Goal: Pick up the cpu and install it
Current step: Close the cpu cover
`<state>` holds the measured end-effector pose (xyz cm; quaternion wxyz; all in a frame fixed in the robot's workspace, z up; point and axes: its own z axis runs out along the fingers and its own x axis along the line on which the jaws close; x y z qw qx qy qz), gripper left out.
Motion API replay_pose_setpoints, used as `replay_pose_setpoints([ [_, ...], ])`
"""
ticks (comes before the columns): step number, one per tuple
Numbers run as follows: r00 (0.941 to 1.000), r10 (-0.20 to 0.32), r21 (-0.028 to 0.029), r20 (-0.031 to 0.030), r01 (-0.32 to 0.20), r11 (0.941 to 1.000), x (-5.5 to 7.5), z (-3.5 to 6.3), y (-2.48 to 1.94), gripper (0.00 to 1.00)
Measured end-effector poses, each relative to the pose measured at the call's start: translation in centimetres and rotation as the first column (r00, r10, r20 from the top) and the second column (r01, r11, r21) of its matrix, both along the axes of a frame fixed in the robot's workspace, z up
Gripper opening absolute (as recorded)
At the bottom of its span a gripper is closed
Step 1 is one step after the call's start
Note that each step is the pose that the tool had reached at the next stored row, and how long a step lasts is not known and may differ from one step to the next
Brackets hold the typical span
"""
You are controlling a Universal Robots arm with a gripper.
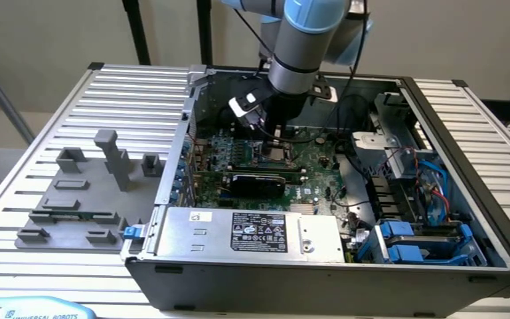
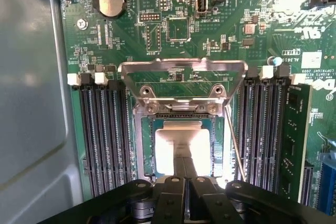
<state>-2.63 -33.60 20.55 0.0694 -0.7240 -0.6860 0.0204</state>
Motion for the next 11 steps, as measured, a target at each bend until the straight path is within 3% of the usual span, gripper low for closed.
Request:
replay_pose_setpoints([
  [4, 1.0, 0.0, 0.0, -0.0001, 0.0, 1.0, 0.04, 0.0, -0.59, 0.11],
  [11, 1.0, 0.0, 0.0, -0.0001, 0.0, 1.0, 0.32, -0.01, -0.75, 0.11],
])
